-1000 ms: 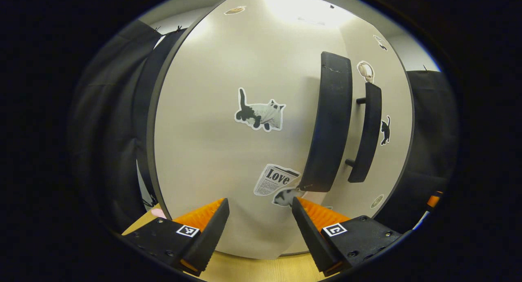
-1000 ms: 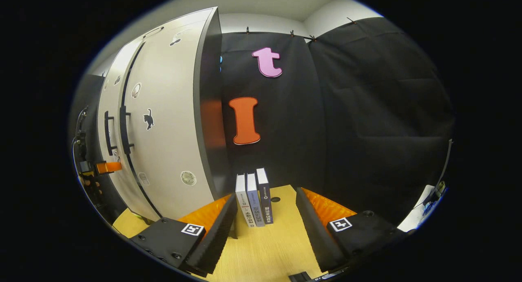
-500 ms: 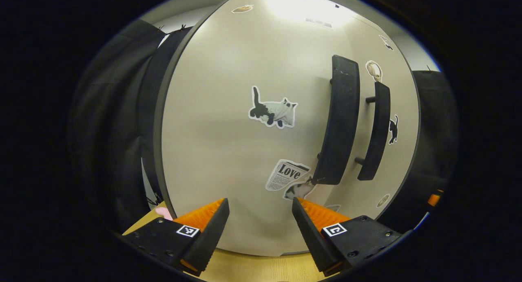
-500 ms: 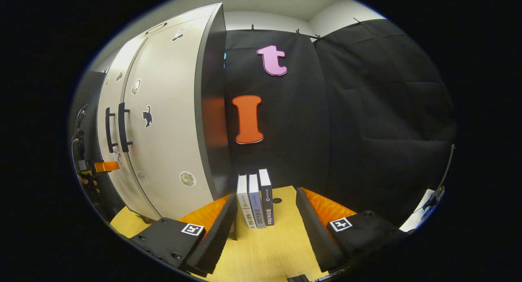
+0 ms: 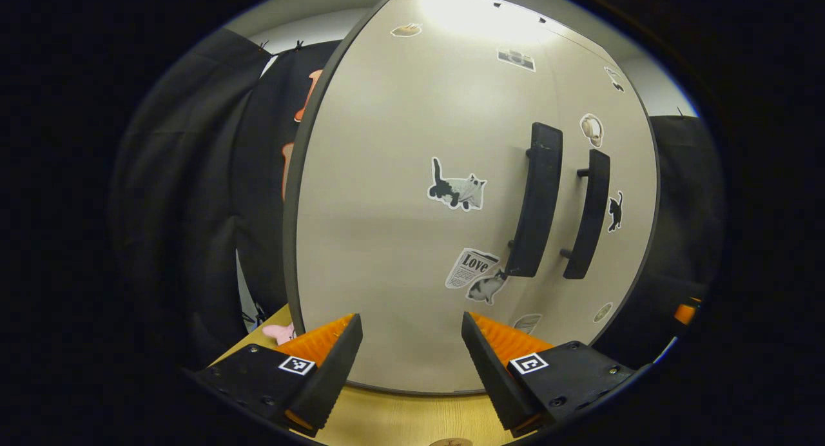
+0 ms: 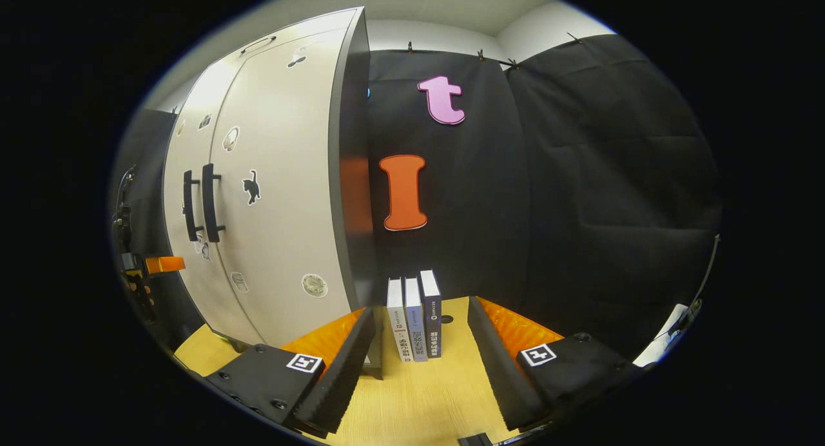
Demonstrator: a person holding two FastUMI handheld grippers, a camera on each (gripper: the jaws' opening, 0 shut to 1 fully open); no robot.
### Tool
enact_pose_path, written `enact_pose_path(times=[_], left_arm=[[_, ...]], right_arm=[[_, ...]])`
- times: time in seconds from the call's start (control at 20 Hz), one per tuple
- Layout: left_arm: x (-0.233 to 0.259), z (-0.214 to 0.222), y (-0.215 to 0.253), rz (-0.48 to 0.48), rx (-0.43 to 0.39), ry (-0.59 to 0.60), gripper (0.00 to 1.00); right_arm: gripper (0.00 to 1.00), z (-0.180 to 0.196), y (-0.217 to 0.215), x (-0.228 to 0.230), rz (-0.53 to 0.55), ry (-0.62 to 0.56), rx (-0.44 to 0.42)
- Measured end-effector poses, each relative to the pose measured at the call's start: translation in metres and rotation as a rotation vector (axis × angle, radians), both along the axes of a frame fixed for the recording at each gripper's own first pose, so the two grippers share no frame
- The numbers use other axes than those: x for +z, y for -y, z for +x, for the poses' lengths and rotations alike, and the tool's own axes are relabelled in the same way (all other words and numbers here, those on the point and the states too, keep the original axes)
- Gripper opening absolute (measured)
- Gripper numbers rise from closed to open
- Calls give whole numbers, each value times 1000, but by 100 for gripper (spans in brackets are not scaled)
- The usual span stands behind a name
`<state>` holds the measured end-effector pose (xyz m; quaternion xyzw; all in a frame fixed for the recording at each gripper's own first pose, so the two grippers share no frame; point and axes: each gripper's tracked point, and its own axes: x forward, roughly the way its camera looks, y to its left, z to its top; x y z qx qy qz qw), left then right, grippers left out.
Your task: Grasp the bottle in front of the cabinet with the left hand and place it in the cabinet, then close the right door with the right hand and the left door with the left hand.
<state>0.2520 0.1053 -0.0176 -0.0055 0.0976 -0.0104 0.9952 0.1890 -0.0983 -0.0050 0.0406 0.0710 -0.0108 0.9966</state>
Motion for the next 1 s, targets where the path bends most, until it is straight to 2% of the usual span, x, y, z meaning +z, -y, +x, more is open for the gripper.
enact_pose_path(times=[0.3,0.55,0.85,1.0], left_arm=[[19,-26,-3,-18,-15,13,95],[53,-52,-5,10,-25,55,95],[106,-94,-6,73,-36,118,95],[129,-116,-5,66,-48,142,94]], right_arm=[[96,-13,-6,14,-15,19,5],[96,-23,-9,31,-20,39,2],[95,-36,-17,71,-32,82,15],[95,-46,-17,93,-41,106,16]])
